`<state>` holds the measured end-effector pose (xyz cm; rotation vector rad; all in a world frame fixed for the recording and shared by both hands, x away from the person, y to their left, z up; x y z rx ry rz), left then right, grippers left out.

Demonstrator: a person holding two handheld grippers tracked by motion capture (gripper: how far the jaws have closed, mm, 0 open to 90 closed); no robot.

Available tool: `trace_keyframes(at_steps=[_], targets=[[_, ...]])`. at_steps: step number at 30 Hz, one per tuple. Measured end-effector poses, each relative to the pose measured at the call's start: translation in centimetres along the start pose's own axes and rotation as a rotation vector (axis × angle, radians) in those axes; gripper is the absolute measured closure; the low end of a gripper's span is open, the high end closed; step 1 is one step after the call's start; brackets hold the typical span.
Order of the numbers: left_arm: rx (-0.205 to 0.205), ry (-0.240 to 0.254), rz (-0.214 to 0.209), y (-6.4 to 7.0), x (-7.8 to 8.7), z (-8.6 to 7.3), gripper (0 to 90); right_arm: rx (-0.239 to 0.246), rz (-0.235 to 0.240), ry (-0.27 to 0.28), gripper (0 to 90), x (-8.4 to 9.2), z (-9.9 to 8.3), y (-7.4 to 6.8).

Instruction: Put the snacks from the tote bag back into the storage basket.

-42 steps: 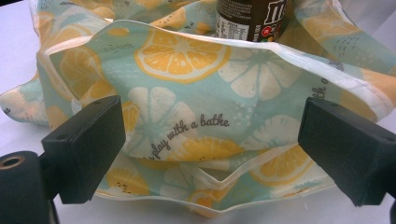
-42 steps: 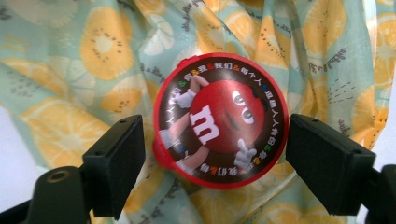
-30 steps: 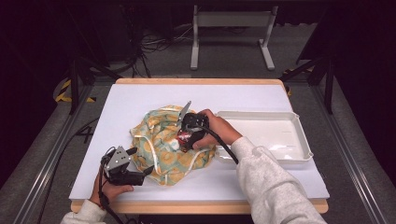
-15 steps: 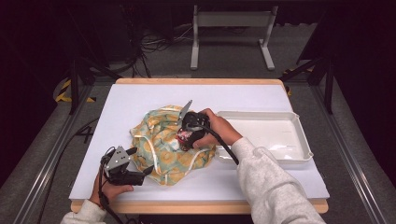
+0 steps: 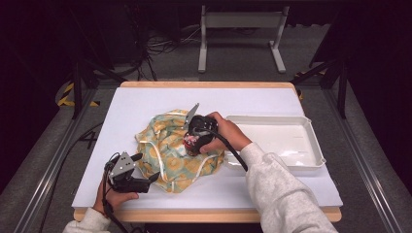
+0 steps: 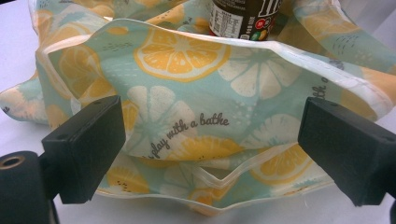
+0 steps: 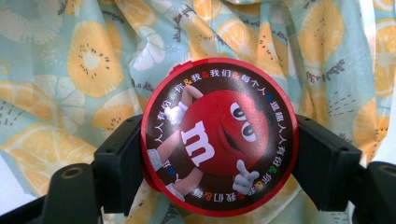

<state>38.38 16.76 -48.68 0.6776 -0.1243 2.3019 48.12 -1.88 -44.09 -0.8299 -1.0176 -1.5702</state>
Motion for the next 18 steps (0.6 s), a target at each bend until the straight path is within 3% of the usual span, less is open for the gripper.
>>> trace_keyframes(at_steps=[18], targets=[[0.006, 0.005, 0.005, -0.07, 0.06, 0.09, 8.2, 0.016, -0.003, -0.001, 25.9, 0.59, 0.41, -0.16]])
Point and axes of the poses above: each handheld gripper's, and its own axes: x roughly backward along the jaws, z roughly out of its top, y roughly to its right, the point moved 8 cm from there along -x, roughly forward along the jaws, and after that the axes turned 8 degrees about x, right-handed, at the moved point
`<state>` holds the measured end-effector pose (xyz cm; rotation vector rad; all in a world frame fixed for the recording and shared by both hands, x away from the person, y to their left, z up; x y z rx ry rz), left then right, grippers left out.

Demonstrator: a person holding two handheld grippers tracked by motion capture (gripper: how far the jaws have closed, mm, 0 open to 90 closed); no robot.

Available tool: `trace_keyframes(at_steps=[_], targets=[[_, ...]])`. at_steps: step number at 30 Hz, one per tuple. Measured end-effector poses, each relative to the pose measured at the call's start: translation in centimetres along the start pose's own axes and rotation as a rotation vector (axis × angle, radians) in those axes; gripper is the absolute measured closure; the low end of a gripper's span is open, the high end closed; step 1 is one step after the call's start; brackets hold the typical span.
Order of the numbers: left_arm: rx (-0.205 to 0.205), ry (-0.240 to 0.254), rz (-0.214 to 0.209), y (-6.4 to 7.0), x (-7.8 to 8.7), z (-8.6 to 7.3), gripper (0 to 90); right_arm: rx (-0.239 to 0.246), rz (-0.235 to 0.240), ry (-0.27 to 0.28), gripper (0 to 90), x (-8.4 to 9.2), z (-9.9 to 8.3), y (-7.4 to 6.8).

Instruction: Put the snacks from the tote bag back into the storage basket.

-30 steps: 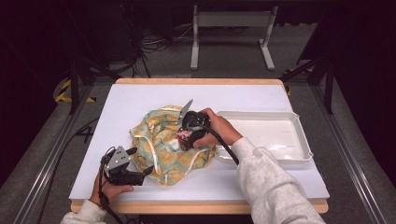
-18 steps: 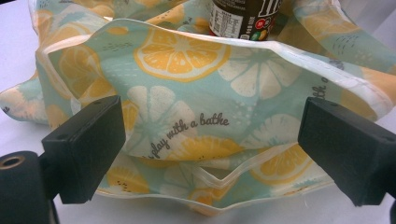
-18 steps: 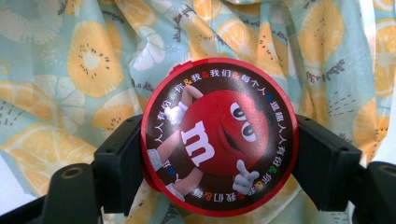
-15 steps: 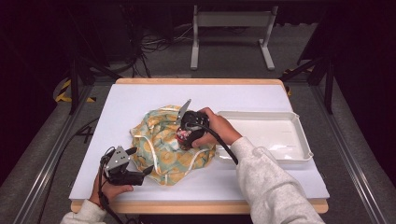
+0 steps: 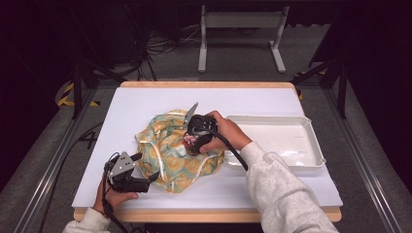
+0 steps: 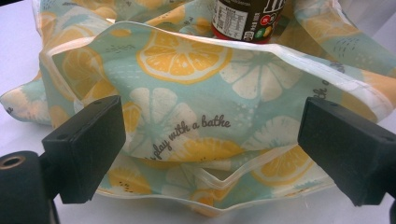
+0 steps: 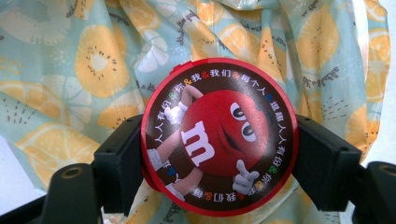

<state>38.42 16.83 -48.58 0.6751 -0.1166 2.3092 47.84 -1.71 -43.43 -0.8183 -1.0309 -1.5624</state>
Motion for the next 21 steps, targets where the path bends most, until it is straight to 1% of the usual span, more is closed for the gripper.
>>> trace_keyframes(at_steps=[4, 15, 17, 20, 21], targets=[[-0.004, 0.002, -0.002, 0.0, 0.0, 0.0, 8.2, 0.004, -0.005, -0.004, 26.0, 0.1, 0.0, 0.1], [0.002, 0.005, 0.001, -0.1, 0.1, 0.0, 8.2, 0.014, -0.010, -0.010, 26.0, 0.6, 0.2, 0.0], [0.003, 0.007, 0.000, -0.1, 0.1, 0.1, 8.2, 0.010, -0.018, -0.004, 26.0, 0.8, 0.3, 0.1], [0.003, 0.004, 0.002, -0.1, 0.0, 0.0, 8.2, 0.006, -0.016, 0.005, 26.0, 1.2, 0.4, 0.1], [0.005, 0.002, -0.001, 0.0, 0.0, 0.0, 8.2, 0.010, -0.017, 0.005, 25.9, 1.3, 0.4, 0.1]])
Point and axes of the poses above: each handheld gripper's, and its own axes: x roughly backward along the jaws, z roughly out of its top, y roughly to its right, the point moved 8 cm from there along -x, roughly forward along the jaws, and after that the axes turned 8 degrees about x, right-handed, at the moved point
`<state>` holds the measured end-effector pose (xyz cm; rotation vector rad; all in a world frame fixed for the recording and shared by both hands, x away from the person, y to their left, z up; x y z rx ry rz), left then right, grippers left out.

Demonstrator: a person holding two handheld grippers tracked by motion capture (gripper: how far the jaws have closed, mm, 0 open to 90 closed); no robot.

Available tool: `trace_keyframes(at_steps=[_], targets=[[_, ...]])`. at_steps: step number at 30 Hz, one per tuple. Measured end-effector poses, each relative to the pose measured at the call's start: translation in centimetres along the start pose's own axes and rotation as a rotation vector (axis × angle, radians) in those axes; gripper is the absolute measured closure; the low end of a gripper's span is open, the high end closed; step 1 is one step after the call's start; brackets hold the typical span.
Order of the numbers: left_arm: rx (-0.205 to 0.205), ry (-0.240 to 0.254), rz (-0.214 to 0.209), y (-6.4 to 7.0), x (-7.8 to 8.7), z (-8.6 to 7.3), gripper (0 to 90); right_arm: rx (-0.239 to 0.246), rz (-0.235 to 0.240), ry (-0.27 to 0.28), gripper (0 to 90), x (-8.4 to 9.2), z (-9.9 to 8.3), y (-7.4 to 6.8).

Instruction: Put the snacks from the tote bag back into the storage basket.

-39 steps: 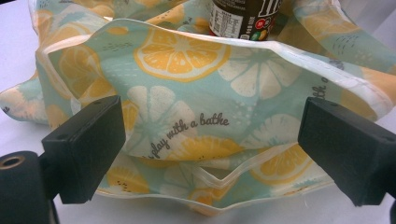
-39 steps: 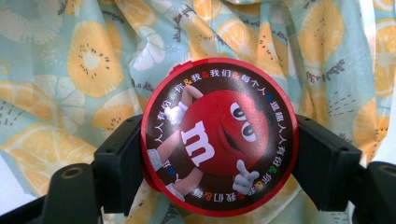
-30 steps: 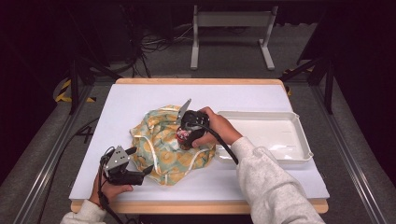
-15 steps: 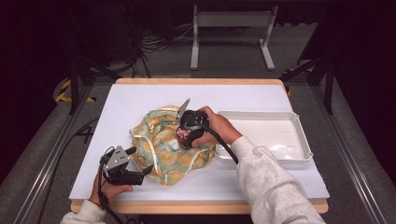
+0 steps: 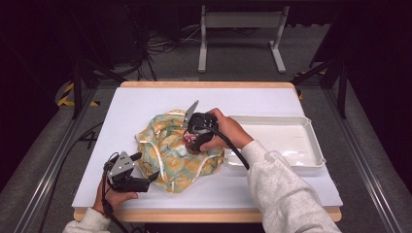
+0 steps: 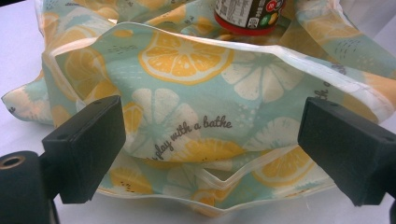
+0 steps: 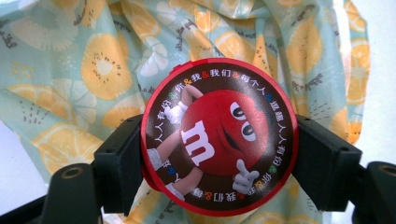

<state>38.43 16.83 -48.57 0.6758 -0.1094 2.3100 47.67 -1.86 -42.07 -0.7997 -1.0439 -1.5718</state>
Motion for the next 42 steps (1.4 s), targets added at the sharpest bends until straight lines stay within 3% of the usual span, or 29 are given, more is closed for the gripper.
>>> trace_keyframes(at_steps=[19, 27, 42], targets=[[-0.010, -0.002, 0.004, -0.1, 0.0, 0.0, 8.2, -0.012, 0.003, 0.019, 26.0, 2.1, 0.0, 0.0], [-0.012, -0.001, 0.002, 0.0, 0.0, 0.0, 8.2, 0.004, 0.000, 0.022, 25.9, 3.2, -0.2, -0.1], [-0.007, 0.005, 0.007, -0.1, 0.1, 0.1, 8.1, 0.001, -0.014, 0.013, 26.0, 5.4, -1.5, -0.4]])
Point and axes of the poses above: each handheld gripper's, and its own axes: x roughly backward along the jaws, z roughly out of its top, y roughly to its right, the point moved 8 cm from there along -x, roughly forward along the jaws, and after that the axes turned 8 degrees about x, right-handed, at the moved point
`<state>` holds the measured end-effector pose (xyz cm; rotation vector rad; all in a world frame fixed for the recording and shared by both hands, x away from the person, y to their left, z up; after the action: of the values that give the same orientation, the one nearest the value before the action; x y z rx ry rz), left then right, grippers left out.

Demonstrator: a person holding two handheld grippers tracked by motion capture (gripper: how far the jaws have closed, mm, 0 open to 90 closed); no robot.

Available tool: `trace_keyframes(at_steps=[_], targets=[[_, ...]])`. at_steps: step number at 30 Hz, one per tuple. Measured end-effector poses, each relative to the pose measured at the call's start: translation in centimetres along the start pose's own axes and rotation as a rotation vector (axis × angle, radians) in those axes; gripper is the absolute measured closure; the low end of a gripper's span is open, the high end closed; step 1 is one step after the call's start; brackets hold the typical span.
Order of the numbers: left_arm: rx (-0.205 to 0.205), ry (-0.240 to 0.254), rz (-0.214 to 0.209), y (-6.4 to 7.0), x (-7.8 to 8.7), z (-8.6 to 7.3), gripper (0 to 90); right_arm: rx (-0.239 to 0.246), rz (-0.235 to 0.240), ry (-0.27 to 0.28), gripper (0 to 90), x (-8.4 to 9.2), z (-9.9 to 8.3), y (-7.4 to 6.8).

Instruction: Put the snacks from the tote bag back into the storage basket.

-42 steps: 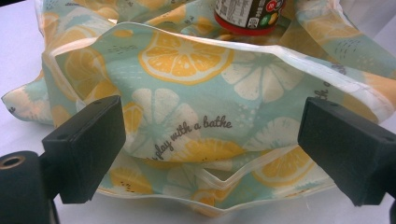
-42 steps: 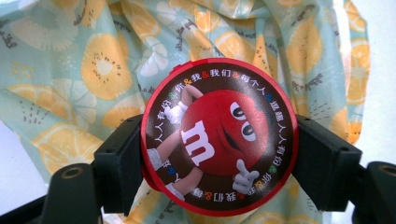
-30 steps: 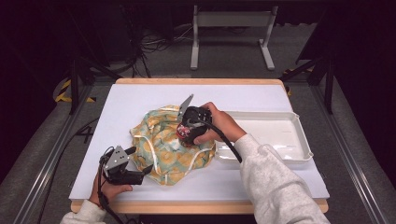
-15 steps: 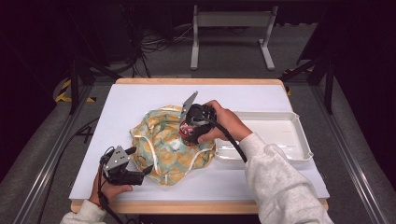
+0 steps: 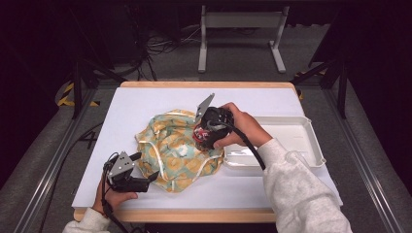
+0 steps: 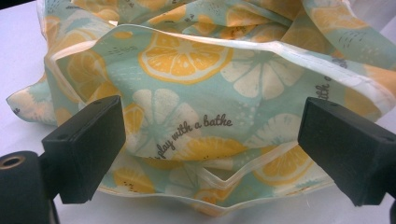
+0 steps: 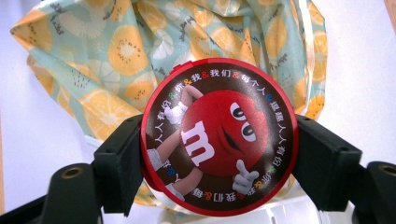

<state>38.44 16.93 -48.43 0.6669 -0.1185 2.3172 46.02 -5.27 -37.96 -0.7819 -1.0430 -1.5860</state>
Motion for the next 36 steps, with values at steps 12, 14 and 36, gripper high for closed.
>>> trace_keyframes(at_steps=[12, 14, 36], targets=[[-0.004, -0.005, 0.001, 0.0, 0.0, 0.0, 8.2, -0.017, -0.013, -0.012, 26.0, 1.2, -1.7, 0.2], [-0.005, -0.004, 0.001, 0.0, 0.0, 0.0, 8.2, -0.014, -0.019, -0.009, 26.0, 1.5, -2.0, 0.3], [-0.001, -0.002, -0.001, 0.0, -0.1, 0.0, 8.1, -0.079, -0.066, -0.066, 26.0, 3.5, -7.0, 1.6]])
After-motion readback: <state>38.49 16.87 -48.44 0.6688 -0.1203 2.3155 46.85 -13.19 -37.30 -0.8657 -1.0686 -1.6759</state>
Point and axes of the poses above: each handheld gripper's, and its own axes: x roughly backward along the jaws, z roughly out of its top, y roughly to its right, the point moved 8 cm from there along -x, roughly forward along the jaws, and after that the axes turned 8 degrees about x, right-handed, at the moved point
